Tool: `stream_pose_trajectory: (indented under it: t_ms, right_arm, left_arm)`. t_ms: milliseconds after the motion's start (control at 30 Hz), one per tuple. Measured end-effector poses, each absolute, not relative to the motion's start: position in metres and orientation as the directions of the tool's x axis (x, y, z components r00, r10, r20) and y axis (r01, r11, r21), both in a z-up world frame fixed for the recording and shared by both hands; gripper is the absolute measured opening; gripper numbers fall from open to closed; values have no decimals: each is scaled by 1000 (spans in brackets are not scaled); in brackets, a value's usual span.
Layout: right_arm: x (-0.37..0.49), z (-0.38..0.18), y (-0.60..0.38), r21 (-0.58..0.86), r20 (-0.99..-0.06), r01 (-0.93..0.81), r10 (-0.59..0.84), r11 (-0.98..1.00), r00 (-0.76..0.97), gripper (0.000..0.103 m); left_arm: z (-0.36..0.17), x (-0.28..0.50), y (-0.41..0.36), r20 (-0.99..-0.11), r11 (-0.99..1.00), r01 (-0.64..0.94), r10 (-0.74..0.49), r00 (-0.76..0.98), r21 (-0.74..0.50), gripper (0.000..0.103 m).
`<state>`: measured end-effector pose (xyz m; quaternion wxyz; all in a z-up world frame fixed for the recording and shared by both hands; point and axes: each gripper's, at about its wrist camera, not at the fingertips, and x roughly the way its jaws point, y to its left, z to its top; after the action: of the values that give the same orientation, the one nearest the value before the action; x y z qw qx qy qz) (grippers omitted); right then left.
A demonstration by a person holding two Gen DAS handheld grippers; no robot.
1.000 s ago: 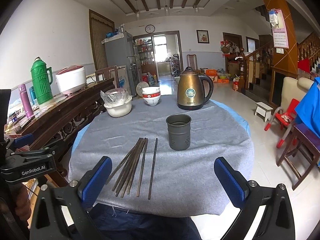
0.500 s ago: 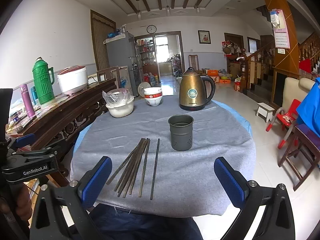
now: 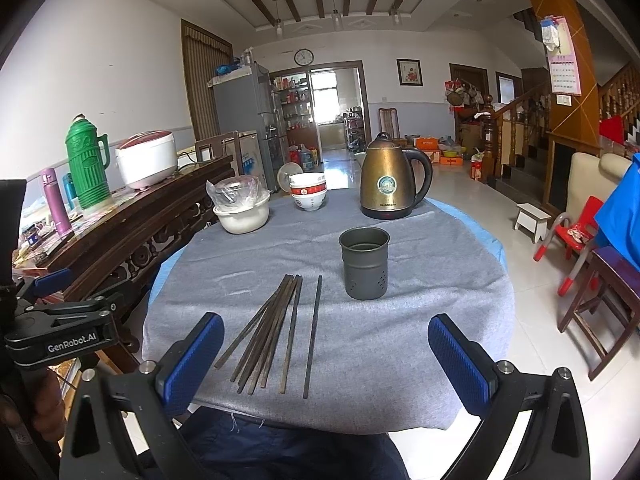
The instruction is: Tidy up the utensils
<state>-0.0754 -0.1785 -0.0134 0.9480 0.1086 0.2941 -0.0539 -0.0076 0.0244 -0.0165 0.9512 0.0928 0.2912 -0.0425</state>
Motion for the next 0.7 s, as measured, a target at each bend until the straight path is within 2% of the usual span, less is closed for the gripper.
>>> stream_pose_trajectory:
  t_ms: [367, 700]
  right_arm:
    - [-50, -22, -182, 185, -600, 155, -13, 970, 800, 103]
    - [7, -45, -187, 197, -676, 157, 19, 968, 737, 103]
  left_arm:
    - [-26, 8, 28, -590, 980, 132, -17, 807, 151, 103]
    - [-46, 48, 29, -651, 983, 125, -8, 759, 133, 103]
